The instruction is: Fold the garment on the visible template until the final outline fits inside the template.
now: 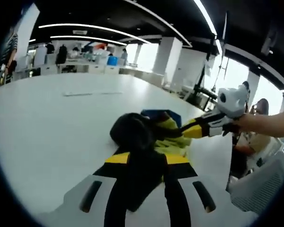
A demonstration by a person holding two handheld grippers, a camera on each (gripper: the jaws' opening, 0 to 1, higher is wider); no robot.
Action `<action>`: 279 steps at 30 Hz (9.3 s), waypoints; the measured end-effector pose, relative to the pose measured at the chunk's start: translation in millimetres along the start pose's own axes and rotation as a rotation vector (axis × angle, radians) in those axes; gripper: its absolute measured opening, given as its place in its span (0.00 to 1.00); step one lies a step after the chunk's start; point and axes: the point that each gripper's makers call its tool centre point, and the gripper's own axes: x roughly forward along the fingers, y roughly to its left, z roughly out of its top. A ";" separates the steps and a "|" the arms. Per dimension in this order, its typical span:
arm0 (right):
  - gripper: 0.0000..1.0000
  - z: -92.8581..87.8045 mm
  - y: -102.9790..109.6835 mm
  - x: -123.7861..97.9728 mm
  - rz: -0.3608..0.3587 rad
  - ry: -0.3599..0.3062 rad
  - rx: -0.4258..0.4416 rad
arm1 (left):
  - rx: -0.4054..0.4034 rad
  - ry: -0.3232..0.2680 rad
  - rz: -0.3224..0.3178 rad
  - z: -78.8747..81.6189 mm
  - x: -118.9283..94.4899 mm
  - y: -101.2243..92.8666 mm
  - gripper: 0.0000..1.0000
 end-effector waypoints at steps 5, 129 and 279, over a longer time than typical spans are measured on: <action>0.05 -0.7 2.9 2.4 0.009 -0.001 -0.005 | -0.025 0.020 -0.014 -6.4 12.4 0.5 0.21; 0.03 66.1 -218.1 112.3 -0.427 0.013 0.231 | -0.023 -0.020 0.603 69.7 -13.2 270.1 0.01; 0.00 41.6 -147.3 -78.0 -0.439 0.000 0.188 | 0.114 0.121 0.052 1.2 7.8 -15.9 0.00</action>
